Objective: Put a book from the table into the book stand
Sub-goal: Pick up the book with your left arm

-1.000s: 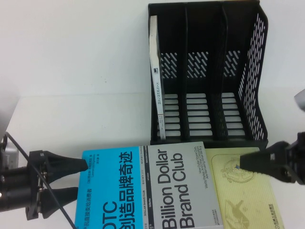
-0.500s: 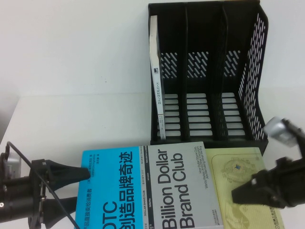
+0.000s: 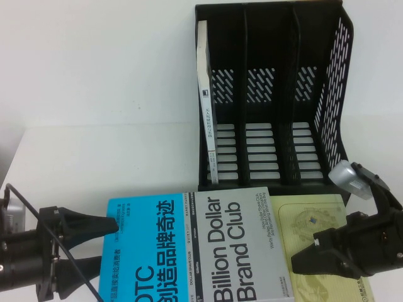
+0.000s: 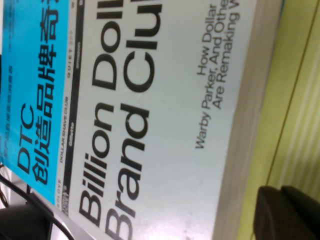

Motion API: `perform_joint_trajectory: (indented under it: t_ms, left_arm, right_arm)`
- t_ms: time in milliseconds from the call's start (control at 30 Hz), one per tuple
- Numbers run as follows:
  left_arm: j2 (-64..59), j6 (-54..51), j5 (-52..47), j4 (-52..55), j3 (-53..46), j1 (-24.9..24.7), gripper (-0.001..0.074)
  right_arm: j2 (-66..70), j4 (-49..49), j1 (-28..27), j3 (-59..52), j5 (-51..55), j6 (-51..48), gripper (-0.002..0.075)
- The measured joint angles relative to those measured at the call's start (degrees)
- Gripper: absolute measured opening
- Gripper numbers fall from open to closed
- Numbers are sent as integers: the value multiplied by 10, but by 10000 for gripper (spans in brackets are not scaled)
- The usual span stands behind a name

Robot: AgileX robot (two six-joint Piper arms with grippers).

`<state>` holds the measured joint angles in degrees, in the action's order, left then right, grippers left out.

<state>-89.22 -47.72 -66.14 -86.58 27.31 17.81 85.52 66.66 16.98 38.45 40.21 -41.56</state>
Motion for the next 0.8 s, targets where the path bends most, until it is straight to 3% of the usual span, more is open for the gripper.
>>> perform_joint_trajectory:
  t_ms: [367, 667, 800]
  left_arm:
    - [0, -33, 3, -16, 0, -85, 596]
    - [0, -46, 4, -12, 0, -91, 594]
    - [0, -65, 8, -8, 0, -91, 594]
  right_arm:
    - [4, 13, 1, 0, 0, 0, -3]
    - [12, 60, 9, 0, 5, -39, -3]
    - [12, 73, 37, 0, -17, -53, -3]
